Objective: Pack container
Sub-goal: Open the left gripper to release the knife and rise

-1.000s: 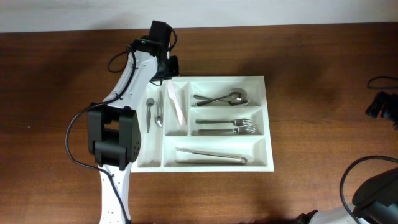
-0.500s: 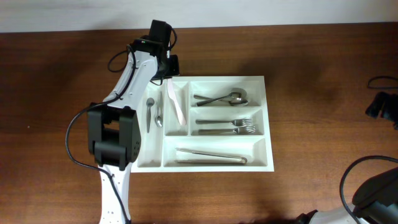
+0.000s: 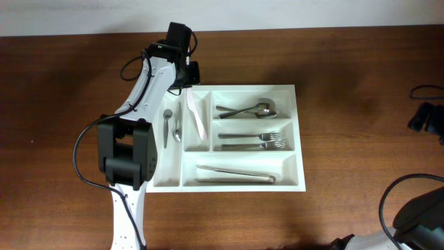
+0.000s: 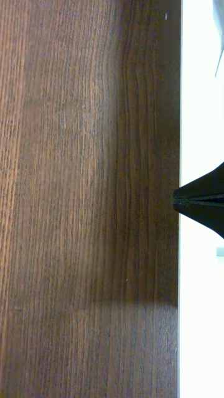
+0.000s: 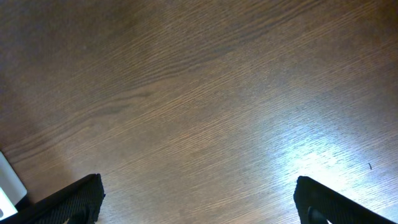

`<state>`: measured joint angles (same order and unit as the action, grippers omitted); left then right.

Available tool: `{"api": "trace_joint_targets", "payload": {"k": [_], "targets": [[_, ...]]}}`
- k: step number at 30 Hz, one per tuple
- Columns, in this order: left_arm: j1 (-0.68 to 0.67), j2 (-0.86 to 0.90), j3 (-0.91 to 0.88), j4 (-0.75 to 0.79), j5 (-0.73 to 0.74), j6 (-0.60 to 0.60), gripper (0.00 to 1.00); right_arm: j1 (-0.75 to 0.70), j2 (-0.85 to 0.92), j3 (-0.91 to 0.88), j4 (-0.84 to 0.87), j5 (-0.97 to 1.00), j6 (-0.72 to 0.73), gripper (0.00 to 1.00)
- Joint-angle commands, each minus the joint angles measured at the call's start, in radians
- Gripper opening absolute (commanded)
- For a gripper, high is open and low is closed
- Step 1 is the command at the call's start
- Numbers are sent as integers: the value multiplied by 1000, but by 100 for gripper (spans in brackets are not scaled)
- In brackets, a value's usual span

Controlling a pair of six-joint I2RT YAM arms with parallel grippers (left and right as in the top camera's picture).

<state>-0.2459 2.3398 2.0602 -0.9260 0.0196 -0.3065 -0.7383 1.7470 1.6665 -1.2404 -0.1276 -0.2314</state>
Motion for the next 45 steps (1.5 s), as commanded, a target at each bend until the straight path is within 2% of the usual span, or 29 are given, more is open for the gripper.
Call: {"api": "trace_joint_targets", "payload": {"k": [1, 20, 45], "targets": [[-3, 22, -5, -5, 17, 4, 2, -2, 9, -1, 0, 5, 8, 99], [-3, 37, -5, -10, 64, -4, 2, -2, 9, -1, 0, 5, 8, 99], [-3, 37, -5, -90, 64, -3, 2, -2, 9, -2, 0, 5, 8, 99]]}}
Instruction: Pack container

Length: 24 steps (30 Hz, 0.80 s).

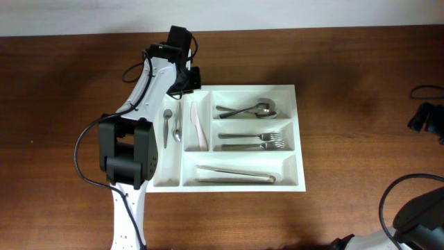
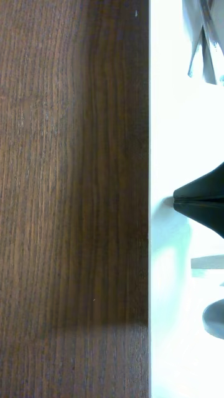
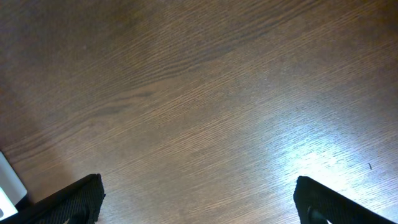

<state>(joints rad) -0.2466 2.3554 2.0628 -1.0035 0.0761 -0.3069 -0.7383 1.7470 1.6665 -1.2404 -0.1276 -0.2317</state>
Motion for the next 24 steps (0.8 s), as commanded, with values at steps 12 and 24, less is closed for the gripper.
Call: {"api": "trace_joint_targets", "payload": {"k": [12, 24], "targets": [[48, -8, 134, -16, 3, -2, 36, -2, 9, -1, 0, 5, 9, 99], [198, -165, 280, -85, 3, -2, 99, -2, 9, -1, 0, 5, 9, 99]]}}
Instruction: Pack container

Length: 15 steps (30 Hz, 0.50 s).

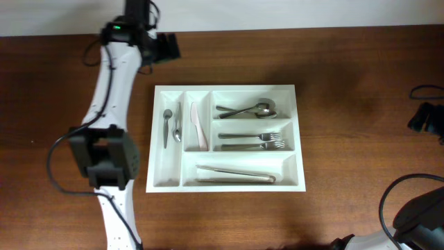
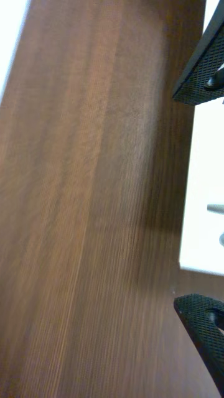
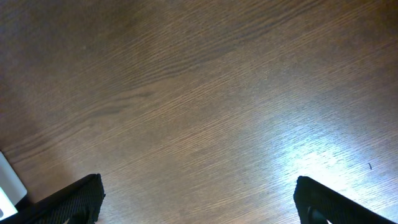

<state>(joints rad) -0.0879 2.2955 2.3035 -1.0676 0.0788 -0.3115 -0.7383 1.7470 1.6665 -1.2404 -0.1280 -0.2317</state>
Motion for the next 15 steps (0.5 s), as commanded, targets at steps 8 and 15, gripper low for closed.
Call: {"api": "trace_joint_targets", "payload": {"k": [8, 15], "targets": [[142, -241, 40, -235, -60, 40, 99, -2, 9, -1, 0, 6, 9, 99], [181, -328, 40, -410, -59, 40, 99, -2, 9, -1, 0, 6, 9, 99]]}}
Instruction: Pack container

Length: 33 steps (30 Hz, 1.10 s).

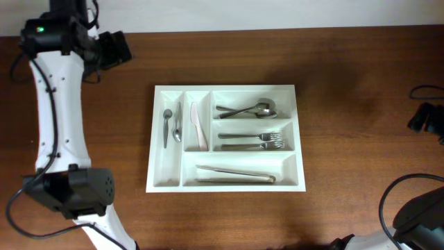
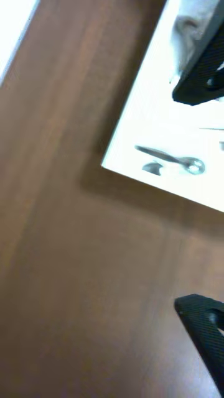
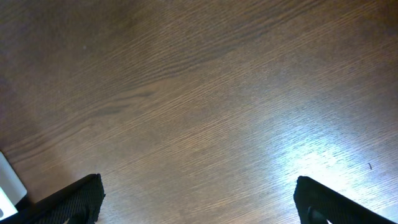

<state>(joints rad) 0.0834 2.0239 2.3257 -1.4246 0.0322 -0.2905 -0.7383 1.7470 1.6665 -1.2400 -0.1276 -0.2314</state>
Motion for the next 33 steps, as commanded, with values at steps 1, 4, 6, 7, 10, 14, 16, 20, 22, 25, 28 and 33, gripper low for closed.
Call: {"api": "trace_joint_targets", "payload": {"k": [1, 4, 6, 7, 10, 14, 16, 20, 22, 25, 28, 33], "targets": [[10, -71, 18, -82, -13, 19, 99, -2, 9, -1, 0, 5, 8, 99], [10, -125, 18, -158, -13, 19, 99, -2, 9, -1, 0, 5, 8, 99], [10, -167, 18, -201, -13, 18, 99, -2, 9, -1, 0, 5, 8, 99], [10, -192, 18, -216, -13, 16, 99, -2, 9, -1, 0, 5, 8, 100], [9, -269, 18, -244, -13, 15, 99, -2, 9, -1, 0, 5, 8, 99], [9, -380, 14, -263, -9, 16, 99, -2, 9, -1, 0, 5, 8, 99], [9, -476, -10, -263, -6, 16, 99, -2, 9, -1, 0, 5, 8, 99], [9, -644, -88, -263, -5, 16, 99, -2, 9, -1, 0, 5, 8, 99], [9, -740, -155, -263, -4, 19, 99, -2, 9, -1, 0, 5, 8, 99], [10, -892, -278, -263, 27, 19, 99, -2, 9, -1, 0, 5, 8, 99], [10, -1072, -431, -263, 63, 17, 99, -2, 9, -1, 0, 5, 8, 99], [10, -1342, -620, -262, 61, -51, 99, -2, 9, -1, 0, 5, 8, 99]]}}
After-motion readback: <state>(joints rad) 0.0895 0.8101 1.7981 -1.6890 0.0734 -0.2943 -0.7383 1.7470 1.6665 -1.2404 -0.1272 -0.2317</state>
